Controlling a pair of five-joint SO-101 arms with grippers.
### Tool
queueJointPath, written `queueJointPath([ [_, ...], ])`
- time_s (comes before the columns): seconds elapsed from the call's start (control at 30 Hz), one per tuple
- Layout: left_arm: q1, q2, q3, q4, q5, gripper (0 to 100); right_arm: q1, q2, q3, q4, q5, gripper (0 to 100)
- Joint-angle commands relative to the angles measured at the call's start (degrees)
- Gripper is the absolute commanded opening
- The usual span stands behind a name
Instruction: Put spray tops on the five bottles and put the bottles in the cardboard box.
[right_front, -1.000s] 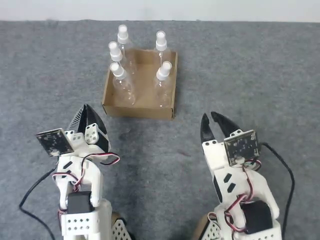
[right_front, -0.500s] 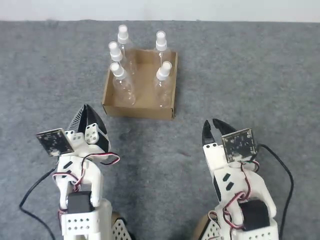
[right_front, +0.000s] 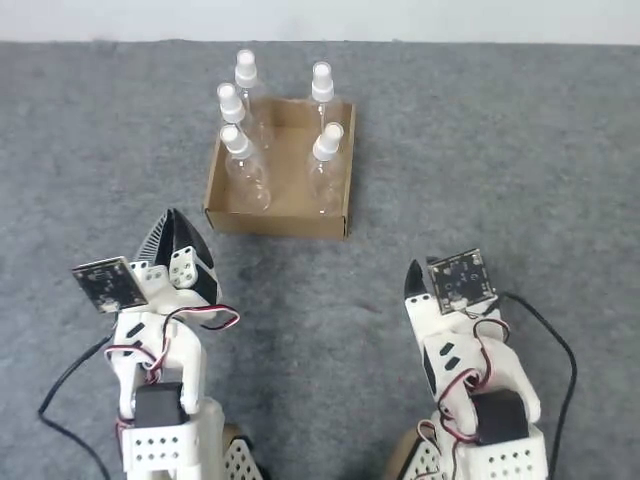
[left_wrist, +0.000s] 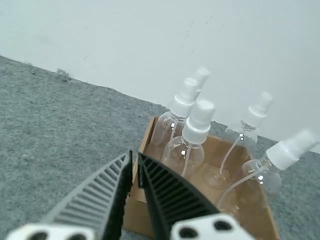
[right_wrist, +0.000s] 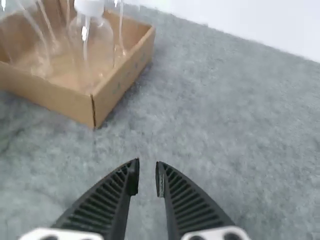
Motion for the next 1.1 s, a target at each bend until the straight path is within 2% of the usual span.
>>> queueJointPath([
  [0.0, -0.35, -0.7, -0.66, 0.35, -0.62, 1, 0.48, -0.92, 0.79, 1.19, 1.58, 0.6],
  [0.73, -0.35, -0.7, -0.66, 0.35, -0.62, 1, -0.4, -0.92, 9.76, 0.66, 1.41, 0.6],
  [0.93, -0.35, -0.7, -0.66, 0.35, -0.62, 1, -0.66, -0.66, 9.85, 2.68, 1.05, 0.6],
  [1.07, -0.35, -0.7, -0.66, 0.35, -0.62, 1, -0.66, -0.66, 9.85, 7.69, 0.97, 0.6],
])
